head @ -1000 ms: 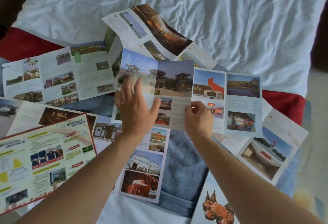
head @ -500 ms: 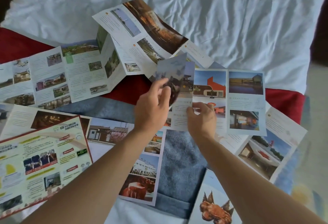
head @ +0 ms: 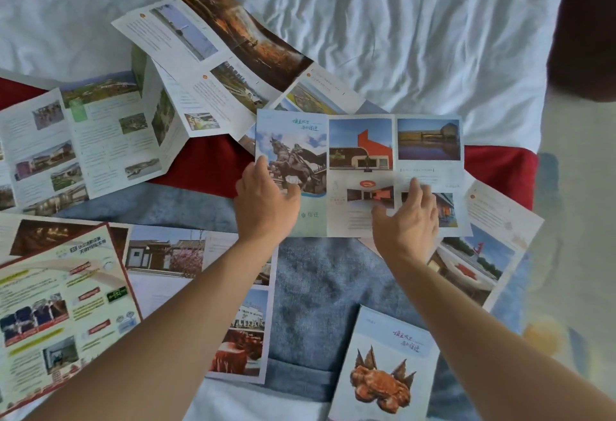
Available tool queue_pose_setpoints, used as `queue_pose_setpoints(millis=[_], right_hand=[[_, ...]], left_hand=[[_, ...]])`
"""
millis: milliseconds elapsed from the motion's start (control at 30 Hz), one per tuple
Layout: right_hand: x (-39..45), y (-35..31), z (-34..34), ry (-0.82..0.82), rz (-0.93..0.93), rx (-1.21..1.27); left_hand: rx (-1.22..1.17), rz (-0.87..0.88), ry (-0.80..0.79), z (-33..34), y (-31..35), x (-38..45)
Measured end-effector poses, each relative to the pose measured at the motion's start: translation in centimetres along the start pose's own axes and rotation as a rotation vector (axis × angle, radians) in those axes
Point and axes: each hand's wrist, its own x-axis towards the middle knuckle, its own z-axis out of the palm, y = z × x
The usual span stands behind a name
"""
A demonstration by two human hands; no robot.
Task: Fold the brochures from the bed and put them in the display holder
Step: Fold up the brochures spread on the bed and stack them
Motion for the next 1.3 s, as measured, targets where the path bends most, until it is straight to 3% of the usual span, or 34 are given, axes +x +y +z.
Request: queue_pose_setpoints(millis=[433, 600, 833, 1067, 1300], right_hand=[[1.0, 1.7, -1.4, -0.033, -0.011, 0.124], [0.8, 1.9, -2.4, -0.065, -0.002, 0.156], [1.6, 3.1, -4.3, -0.125, 0.113, 0.44], [2.2, 4.7, -6.3, -0.001, 0.199, 0.663], [3.6, 5.6, -7.1, -0.116, 0.223, 0.712]], left_hand=[[-0.353, -0.238, 0.035, 1.9, 3.3, -0.3], [-0.426, -0.395, -0.05, 3.8, 5.6, -2.0], [-0.628, -0.548, -0.078, 5.9, 8.9, -3.9], [-0.568, -0.357, -0.081, 8.0, 11.1, -6.0], [-0.37, -0.013, -0.02, 10.6, 11.4, -7.8]])
